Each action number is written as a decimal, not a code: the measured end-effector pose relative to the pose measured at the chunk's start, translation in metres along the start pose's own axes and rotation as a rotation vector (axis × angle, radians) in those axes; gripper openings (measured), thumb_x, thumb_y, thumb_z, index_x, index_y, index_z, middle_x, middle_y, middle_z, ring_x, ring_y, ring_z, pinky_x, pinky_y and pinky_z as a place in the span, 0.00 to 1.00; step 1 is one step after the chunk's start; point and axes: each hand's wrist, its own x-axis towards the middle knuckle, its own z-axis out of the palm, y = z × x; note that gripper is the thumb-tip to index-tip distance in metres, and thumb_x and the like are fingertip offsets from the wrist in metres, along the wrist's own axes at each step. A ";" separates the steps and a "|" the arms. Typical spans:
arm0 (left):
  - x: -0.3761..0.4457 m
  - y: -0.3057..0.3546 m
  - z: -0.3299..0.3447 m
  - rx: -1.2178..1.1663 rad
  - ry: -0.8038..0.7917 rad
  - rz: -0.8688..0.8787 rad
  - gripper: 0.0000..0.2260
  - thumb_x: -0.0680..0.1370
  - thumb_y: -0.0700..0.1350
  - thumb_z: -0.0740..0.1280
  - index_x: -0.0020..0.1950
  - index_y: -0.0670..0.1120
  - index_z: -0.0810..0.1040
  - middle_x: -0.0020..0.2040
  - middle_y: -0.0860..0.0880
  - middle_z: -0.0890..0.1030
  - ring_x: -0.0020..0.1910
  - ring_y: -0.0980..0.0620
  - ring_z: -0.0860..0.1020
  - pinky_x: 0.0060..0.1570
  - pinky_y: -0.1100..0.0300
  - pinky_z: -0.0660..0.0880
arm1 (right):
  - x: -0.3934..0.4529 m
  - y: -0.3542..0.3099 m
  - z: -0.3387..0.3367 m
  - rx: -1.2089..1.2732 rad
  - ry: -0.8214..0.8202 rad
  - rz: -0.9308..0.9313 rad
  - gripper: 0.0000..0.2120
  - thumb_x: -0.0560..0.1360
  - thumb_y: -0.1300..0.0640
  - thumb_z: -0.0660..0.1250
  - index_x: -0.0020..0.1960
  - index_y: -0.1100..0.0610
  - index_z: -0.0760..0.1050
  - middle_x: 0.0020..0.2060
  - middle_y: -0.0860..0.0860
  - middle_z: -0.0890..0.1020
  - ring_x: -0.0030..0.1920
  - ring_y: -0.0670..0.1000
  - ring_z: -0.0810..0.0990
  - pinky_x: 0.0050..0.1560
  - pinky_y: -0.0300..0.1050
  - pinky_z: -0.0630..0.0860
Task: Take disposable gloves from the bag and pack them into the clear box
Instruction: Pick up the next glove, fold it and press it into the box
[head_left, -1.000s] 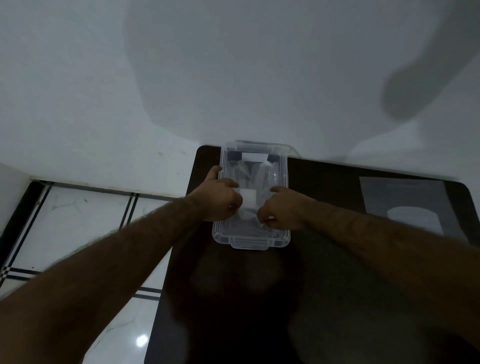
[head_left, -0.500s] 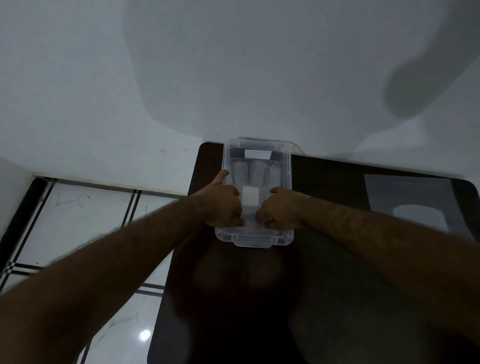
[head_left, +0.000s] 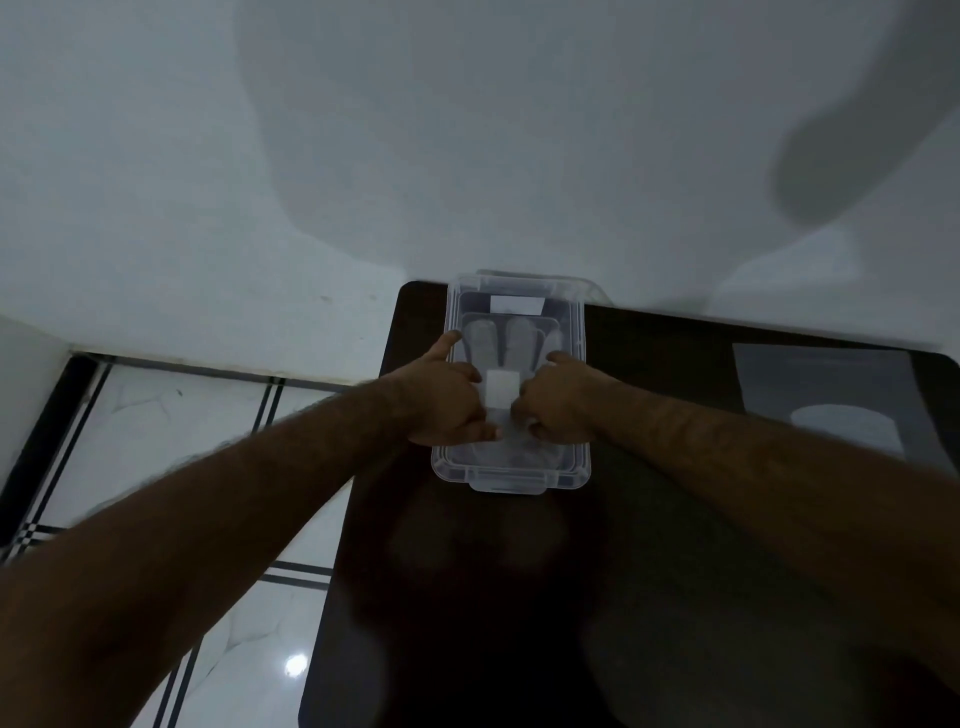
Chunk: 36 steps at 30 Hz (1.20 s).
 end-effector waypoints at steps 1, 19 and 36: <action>0.000 0.000 -0.003 0.004 -0.020 -0.004 0.30 0.86 0.68 0.46 0.65 0.56 0.84 0.61 0.52 0.86 0.80 0.48 0.69 0.79 0.29 0.32 | 0.002 0.000 -0.001 -0.006 0.001 0.023 0.22 0.83 0.42 0.64 0.74 0.48 0.73 0.65 0.54 0.81 0.68 0.58 0.78 0.78 0.67 0.61; 0.011 -0.027 -0.025 0.212 0.114 -0.078 0.34 0.84 0.71 0.44 0.61 0.53 0.84 0.57 0.52 0.86 0.73 0.47 0.76 0.79 0.25 0.42 | 0.012 0.015 -0.012 0.020 -0.029 0.127 0.23 0.83 0.42 0.63 0.75 0.49 0.72 0.66 0.53 0.80 0.69 0.58 0.78 0.79 0.70 0.55; -0.012 0.030 -0.008 0.052 -0.031 0.032 0.35 0.84 0.71 0.43 0.60 0.54 0.85 0.63 0.49 0.84 0.78 0.46 0.71 0.79 0.31 0.34 | -0.015 -0.016 -0.015 -0.054 -0.155 -0.064 0.16 0.85 0.42 0.59 0.65 0.45 0.80 0.58 0.48 0.83 0.65 0.54 0.79 0.79 0.72 0.54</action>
